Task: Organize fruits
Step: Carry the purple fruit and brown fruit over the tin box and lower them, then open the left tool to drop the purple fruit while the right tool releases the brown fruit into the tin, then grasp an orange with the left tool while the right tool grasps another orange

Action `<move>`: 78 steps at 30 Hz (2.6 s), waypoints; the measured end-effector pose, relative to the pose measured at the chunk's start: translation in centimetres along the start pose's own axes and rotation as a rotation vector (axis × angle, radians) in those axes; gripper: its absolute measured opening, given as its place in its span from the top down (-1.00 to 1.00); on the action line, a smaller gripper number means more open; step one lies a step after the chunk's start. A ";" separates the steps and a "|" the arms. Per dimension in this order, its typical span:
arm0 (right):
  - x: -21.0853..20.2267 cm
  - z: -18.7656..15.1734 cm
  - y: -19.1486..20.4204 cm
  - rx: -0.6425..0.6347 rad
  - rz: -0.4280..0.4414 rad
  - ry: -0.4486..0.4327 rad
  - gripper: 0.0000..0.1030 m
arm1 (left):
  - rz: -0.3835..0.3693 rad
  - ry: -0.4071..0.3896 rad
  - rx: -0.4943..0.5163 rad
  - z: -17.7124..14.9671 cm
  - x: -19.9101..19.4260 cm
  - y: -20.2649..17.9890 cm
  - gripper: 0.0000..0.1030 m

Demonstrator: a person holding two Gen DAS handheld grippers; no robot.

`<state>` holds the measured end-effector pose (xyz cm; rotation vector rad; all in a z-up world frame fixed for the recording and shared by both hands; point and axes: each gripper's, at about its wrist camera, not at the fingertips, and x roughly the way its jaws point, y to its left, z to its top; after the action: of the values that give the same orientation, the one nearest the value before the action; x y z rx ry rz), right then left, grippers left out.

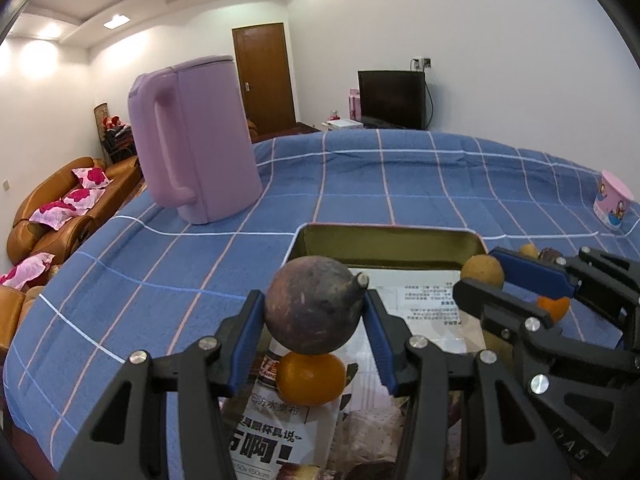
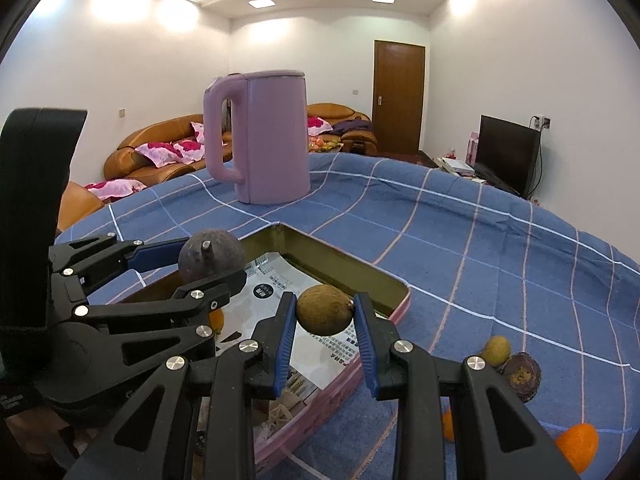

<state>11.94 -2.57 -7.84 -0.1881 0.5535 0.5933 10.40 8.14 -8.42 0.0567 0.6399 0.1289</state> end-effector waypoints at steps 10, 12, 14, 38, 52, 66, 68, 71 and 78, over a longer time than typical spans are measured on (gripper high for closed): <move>0.9 -0.1 -0.1 0.012 0.033 0.052 0.39 | 0.005 0.021 0.010 0.1 0.4 0.1 -0.02; 0.9 -0.1 -0.2 0.015 0.039 0.054 0.39 | 0.007 0.022 0.015 0.0 0.3 0.1 -0.02; 1.0 -0.2 -0.3 0.022 0.049 0.061 0.37 | 0.013 0.015 0.018 0.0 0.1 0.1 -0.02; -6.2 -3.6 -5.0 0.060 -0.120 0.003 -0.23 | -0.040 -0.095 0.047 1.1 -4.6 -4.1 -0.59; -10.2 -7.4 -14.6 0.274 -0.350 0.076 -0.23 | -0.132 -0.065 0.158 0.9 -4.6 -12.4 -0.59; -7.8 -7.9 -15.8 0.302 -0.273 0.205 -0.22 | -0.217 0.026 0.207 0.8 -1.9 -16.4 -0.59; -7.5 -7.9 -15.9 0.306 -0.258 0.218 -0.04 | -0.229 0.049 0.205 0.8 -1.3 -16.6 -0.56; -7.5 -8.0 -16.0 0.312 -0.242 0.223 0.02 | -0.248 0.074 0.208 0.7 -0.7 -17.1 -0.44; -7.8 -8.1 -16.6 0.332 -0.226 0.217 0.02 | -0.287 0.149 0.208 0.2 1.0 -18.0 -0.22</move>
<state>12.58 -22.46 -10.19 0.0006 0.8195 0.2560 13.15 -9.53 -10.54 0.1563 0.8022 -0.2132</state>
